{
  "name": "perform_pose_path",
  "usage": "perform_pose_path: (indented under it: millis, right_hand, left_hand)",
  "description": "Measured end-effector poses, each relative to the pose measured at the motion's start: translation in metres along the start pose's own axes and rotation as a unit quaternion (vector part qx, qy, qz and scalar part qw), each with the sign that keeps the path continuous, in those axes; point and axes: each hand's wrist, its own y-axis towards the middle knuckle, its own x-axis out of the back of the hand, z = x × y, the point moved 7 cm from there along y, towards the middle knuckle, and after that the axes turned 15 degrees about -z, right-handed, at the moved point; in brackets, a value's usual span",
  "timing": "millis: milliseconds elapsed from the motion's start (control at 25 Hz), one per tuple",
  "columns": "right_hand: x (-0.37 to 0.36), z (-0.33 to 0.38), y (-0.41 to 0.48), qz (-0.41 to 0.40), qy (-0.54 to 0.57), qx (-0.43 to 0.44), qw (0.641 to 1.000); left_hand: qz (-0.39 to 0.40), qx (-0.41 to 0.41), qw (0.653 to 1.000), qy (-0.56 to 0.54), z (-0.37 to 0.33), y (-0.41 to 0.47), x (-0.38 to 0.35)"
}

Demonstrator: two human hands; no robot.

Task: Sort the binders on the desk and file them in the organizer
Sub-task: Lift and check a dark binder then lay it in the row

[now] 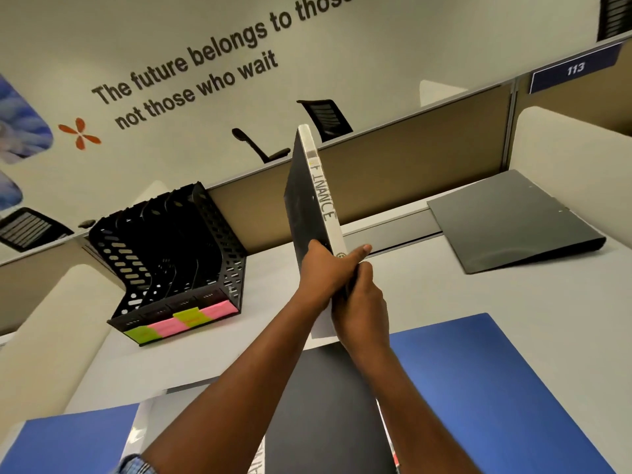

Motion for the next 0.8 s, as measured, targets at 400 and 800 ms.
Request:
perform_pose_path:
  millis: [400,800]
  right_hand:
    - [0.006,0.038,-0.043,0.151,0.098,0.061,0.982]
    - [-0.009,-0.046,-0.021,0.053,-0.024,-0.092,0.994]
  left_hand:
    - [-0.138,-0.053,0.987,-0.063,-0.012,-0.019,0.066]
    - [-0.024,0.132,0.926,-0.353,0.091,-0.02,0.119]
